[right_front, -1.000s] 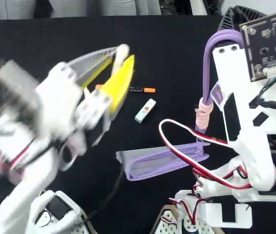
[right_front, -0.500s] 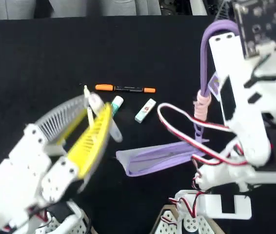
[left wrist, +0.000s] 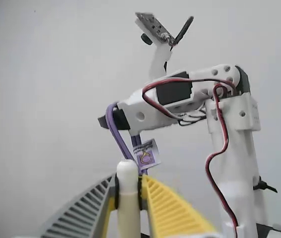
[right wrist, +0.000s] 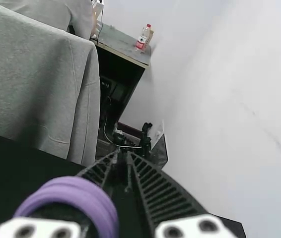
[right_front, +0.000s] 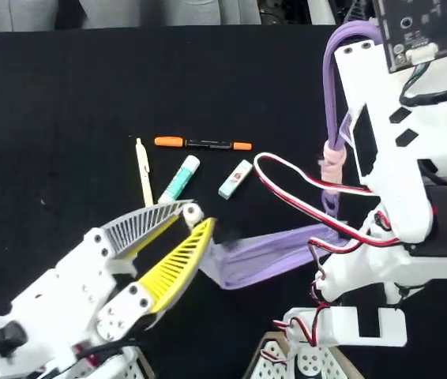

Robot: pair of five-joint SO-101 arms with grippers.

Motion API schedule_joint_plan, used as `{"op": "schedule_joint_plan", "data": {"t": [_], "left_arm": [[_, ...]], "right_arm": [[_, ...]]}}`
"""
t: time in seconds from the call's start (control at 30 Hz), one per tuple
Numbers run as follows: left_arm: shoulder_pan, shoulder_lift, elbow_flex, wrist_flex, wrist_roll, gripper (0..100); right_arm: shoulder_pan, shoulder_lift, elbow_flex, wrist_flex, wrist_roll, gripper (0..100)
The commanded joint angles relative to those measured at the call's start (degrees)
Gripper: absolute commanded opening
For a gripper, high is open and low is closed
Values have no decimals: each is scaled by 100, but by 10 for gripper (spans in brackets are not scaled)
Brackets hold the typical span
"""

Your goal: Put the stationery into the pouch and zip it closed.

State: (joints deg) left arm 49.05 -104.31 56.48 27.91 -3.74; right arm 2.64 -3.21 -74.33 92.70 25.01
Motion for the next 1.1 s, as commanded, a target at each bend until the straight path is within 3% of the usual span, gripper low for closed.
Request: {"op": "schedule_joint_plan", "data": {"t": [0.0, 0.13, 0.4, 0.6, 0.7, 0.93, 1.07], "left_arm": [[48, -26, 338, -677, -369, 28], [57, -26, 629, -1143, -941, 28], [-4, 26, 382, -1670, -1266, 29], [57, 26, 664, -1688, -2374, 29], [163, 26, 611, -1688, -2145, 29], [1420, 26, 312, -1670, -1521, 28], [1525, 9, 338, -1626, -985, 28]], "right_arm": [[-70, -4, -22, -35, -9, 11], [-70, -4, -22, -44, -9, 11], [-62, -4, -22, -44, 0, 11], [-62, -4, -22, -53, 0, 11], [-62, 4, 4, -44, 193, 11], [-44, 31, -4, -44, 193, 11], [-62, 48, 22, -88, 185, 11]]}}
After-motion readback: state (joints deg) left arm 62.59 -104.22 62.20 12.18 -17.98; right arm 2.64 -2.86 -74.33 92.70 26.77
